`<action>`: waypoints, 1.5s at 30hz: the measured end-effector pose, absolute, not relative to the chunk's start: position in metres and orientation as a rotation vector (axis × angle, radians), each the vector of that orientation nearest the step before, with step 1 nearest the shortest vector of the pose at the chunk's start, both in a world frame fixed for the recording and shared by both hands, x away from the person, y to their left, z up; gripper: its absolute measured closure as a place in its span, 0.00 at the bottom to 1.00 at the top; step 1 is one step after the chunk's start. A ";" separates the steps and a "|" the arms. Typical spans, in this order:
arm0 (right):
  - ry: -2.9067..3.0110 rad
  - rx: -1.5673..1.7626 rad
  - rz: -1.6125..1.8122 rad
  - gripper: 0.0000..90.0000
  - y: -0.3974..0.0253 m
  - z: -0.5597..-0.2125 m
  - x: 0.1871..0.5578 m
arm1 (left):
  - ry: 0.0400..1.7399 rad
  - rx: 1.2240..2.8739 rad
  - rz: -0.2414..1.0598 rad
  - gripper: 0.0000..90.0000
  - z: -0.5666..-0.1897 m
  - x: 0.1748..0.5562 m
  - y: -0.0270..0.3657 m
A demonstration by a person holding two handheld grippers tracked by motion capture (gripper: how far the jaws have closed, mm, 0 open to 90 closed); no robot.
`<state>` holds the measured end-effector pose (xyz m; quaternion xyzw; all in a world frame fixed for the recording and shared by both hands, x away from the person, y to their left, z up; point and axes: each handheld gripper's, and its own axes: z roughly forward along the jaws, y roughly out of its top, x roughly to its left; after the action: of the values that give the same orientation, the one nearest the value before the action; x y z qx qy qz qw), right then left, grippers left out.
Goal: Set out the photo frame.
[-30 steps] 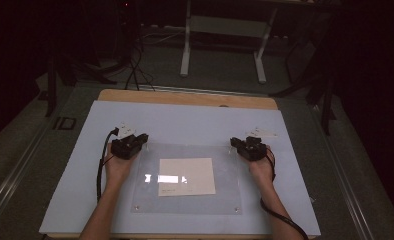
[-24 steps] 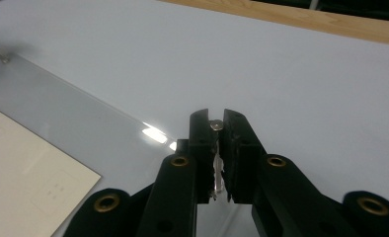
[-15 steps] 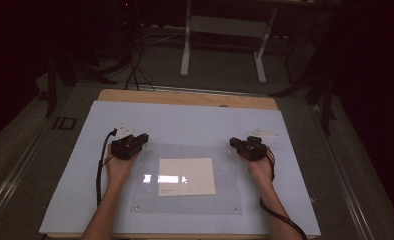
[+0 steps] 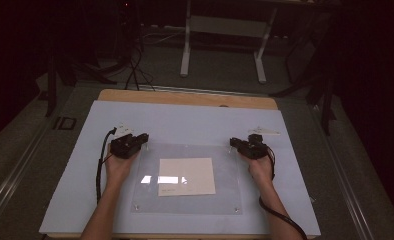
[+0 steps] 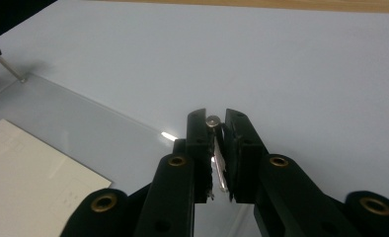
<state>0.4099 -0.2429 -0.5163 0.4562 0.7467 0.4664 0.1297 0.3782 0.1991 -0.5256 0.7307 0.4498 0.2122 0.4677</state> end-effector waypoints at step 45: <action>2.360 1.268 1.290 0.77 -0.238 -0.456 0.397 | 1.223 1.699 0.185 0.96 -0.528 0.430 0.215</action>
<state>0.3966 -0.2376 -0.4563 0.4249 0.7909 0.4324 0.0838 0.4302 0.2148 -0.5284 0.7014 0.5052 0.0765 0.4969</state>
